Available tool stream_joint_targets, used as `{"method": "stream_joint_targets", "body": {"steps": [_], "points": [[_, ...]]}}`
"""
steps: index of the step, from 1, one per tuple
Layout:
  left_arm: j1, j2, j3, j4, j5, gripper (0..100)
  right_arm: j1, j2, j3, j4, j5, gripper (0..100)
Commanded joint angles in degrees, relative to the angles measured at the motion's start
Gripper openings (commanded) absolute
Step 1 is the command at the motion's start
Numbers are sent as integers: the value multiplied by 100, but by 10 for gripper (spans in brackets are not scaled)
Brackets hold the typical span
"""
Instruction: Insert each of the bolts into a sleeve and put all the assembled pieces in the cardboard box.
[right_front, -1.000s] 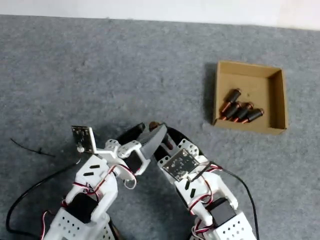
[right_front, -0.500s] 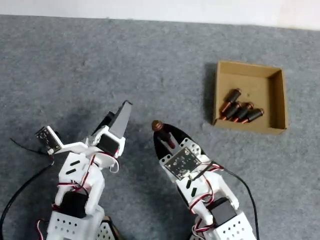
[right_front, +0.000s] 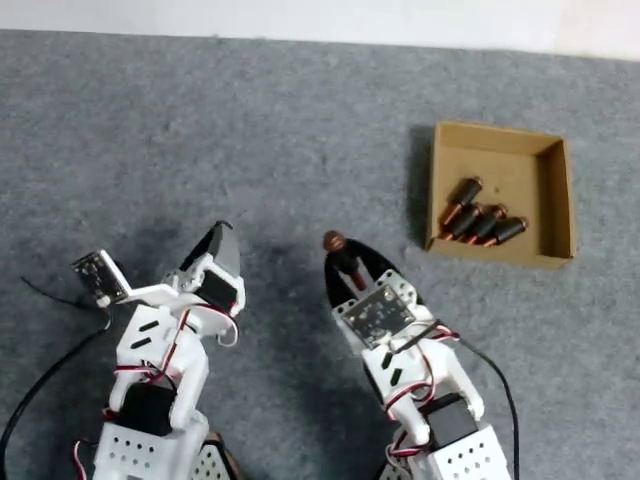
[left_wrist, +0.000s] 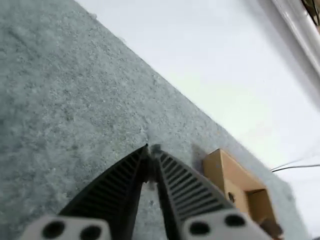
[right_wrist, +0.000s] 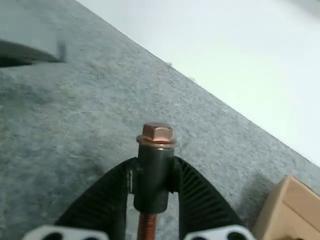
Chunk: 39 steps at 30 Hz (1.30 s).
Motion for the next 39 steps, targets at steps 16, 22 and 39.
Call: {"method": "stream_joint_targets", "body": {"steps": [16, 22, 39], "points": [[-48, -22, 259, 0, -1345, 6, 1754, -66, 549, -954, -598, 5], [-48, -31, 259, 0, -1345, 6, 2158, 681, -321, -954, -598, 5], [-40, -13, 259, -9, -1354, 6, 3618, 9569, -7125, -567, -2198, 8]]}}
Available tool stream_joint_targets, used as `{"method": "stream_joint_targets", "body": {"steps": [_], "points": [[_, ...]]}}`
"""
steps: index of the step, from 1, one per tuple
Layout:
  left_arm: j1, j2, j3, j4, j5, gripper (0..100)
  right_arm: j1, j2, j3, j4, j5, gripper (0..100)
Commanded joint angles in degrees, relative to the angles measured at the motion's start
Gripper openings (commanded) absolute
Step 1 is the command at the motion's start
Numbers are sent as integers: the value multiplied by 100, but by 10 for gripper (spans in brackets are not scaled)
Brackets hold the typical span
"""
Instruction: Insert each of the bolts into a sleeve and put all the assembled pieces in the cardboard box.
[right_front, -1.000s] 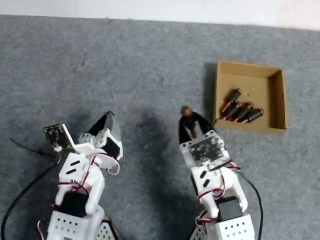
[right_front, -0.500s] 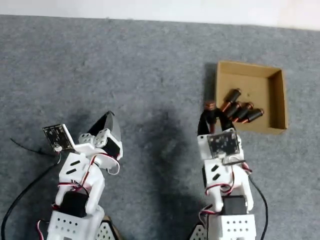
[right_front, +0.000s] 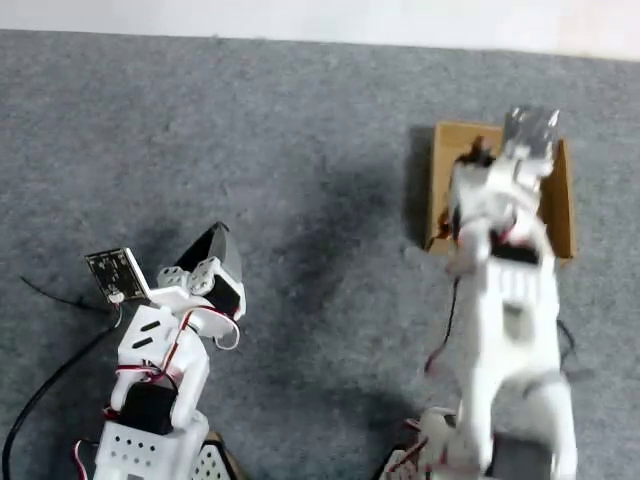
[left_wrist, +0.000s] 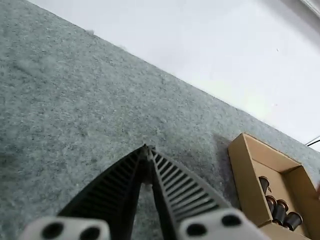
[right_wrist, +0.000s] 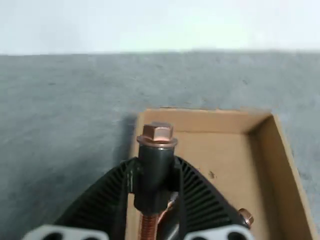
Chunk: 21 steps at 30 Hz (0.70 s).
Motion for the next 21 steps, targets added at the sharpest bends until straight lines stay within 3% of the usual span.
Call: {"method": "stream_joint_targets", "body": {"steps": [1, 6, 12, 18, 21], "points": [[-40, -13, 110, -18, -44, 6, 277, 1578, -1701, 497, -132, 8], [-40, -13, 110, -26, -44, 6, 400, 2774, -2914, 1341, -466, 9], [-40, -13, 110, -26, -53, 7, 576, 3099, -3292, 1446, -659, 19], [-40, -13, 110, -26, -53, 7, 620, 3099, -3240, 1560, -642, 212], [-40, -13, 110, -26, -53, 7, 637, 3081, -3257, 1851, -633, 232]]}}
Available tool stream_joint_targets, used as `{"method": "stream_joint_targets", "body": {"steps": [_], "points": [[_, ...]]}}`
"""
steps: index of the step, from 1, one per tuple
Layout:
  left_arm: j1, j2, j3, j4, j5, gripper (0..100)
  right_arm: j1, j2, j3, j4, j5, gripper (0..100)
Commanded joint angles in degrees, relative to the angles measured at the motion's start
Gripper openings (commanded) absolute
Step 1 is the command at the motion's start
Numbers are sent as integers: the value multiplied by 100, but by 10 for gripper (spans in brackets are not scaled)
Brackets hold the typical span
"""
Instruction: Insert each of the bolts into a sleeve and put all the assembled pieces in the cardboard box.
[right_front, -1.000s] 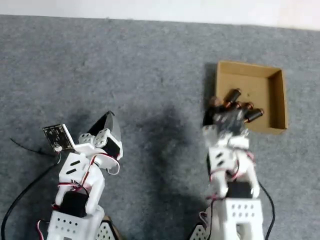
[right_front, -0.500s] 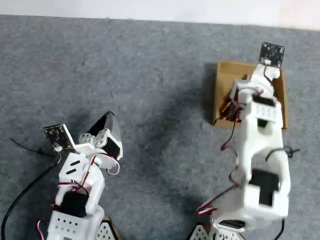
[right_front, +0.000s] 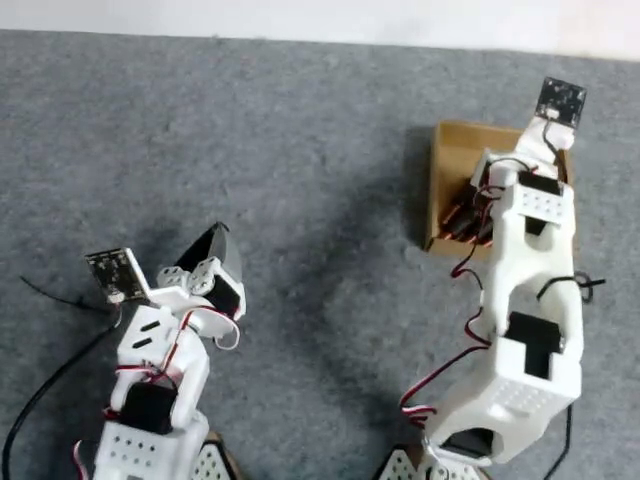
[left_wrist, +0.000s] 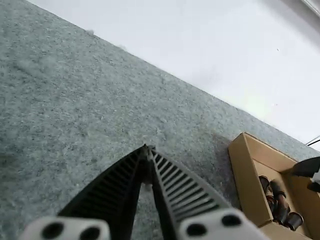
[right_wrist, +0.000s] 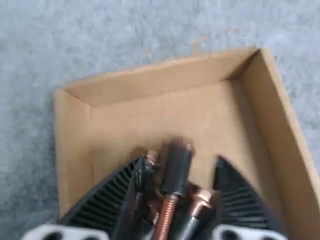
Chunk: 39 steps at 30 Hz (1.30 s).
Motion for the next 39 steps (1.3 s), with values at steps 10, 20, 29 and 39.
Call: {"method": "stream_joint_targets", "body": {"steps": [10, 20, 29, 39], "points": [[-40, -13, 110, -26, -53, 7, -66, -1297, -119, 857, -26, 231], [-40, -13, 110, -26, -53, 7, -1191, -4637, 2730, 901, -26, 231], [-40, -13, 110, -18, -53, 7, -1560, -7785, 5824, -119, -26, 231], [127, -13, 110, 0, -53, 7, -1578, -11002, 8268, -365, -35, 231]]}}
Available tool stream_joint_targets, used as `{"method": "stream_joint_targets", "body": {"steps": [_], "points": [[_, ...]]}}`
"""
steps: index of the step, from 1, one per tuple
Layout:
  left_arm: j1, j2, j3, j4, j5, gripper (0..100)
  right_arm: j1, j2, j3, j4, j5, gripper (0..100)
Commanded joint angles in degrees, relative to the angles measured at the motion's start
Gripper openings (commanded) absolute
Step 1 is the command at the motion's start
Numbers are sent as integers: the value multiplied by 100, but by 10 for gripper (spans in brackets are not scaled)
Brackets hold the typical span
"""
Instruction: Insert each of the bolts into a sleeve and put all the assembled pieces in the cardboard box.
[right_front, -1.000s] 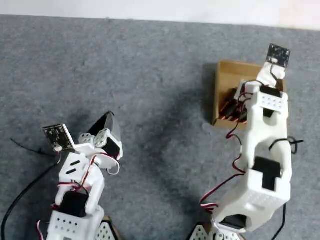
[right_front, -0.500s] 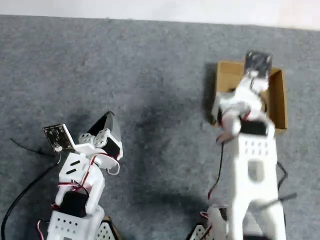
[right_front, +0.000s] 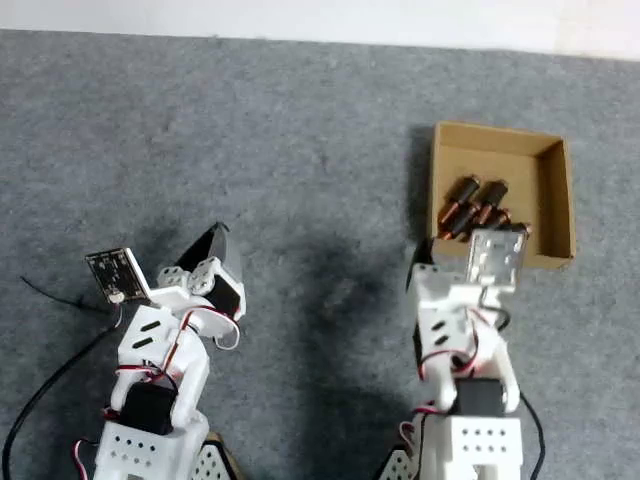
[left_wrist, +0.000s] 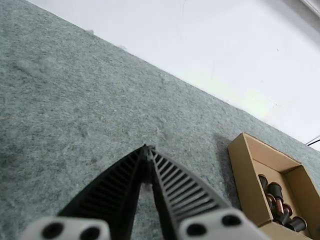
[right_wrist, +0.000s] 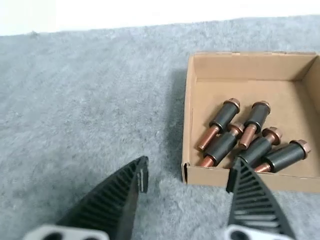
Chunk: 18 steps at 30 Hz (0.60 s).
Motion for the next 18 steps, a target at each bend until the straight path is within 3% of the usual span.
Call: {"method": "stream_joint_targets", "body": {"steps": [1, 5, 9, 15, 18], "points": [[180, -4, 110, 0, -53, 7, -57, -1086, 611, -145, -35, 231], [163, -4, 110, 0, -97, 7, -57, -1534, 1437, -154, -44, 231], [189, -4, 110, 290, -800, 7, -31, -1244, 1684, -48, -44, 231], [251, -4, 110, 1600, -1459, 7, -40, -1130, 1684, 910, -44, 231], [-57, -22, 110, 2532, -2048, 7, -40, -1130, 1684, 1437, -35, 231]]}}
